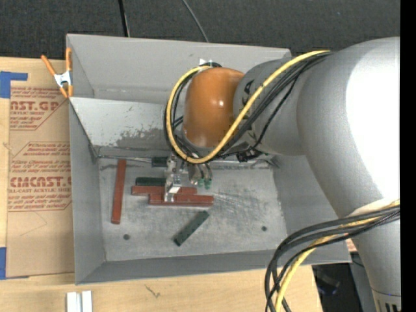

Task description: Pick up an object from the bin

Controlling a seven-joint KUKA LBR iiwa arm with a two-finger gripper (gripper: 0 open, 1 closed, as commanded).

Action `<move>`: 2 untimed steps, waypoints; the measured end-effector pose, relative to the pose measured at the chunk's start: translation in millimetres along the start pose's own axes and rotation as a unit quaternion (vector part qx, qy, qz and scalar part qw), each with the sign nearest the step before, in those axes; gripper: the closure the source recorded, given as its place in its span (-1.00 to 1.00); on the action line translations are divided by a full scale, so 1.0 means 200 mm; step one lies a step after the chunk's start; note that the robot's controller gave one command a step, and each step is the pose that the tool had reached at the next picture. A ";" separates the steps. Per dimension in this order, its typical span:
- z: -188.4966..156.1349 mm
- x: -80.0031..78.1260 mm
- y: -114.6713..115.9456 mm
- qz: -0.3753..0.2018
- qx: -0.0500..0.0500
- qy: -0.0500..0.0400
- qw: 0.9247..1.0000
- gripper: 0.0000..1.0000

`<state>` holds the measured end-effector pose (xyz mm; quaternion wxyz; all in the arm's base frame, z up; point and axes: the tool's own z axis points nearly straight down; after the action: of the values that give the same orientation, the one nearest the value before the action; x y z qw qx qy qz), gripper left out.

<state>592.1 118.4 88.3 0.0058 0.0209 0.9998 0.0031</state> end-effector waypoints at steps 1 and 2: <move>-0.01 0.00 0.00 0.000 0.000 0.001 1.000 1.00; -0.09 0.01 0.00 0.000 0.001 0.003 1.000 1.00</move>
Offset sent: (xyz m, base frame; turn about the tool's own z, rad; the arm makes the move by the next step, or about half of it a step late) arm 0.0000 -0.0002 0.0391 -0.0001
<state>590.6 118.3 106.6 0.0030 0.0209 0.9998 0.0020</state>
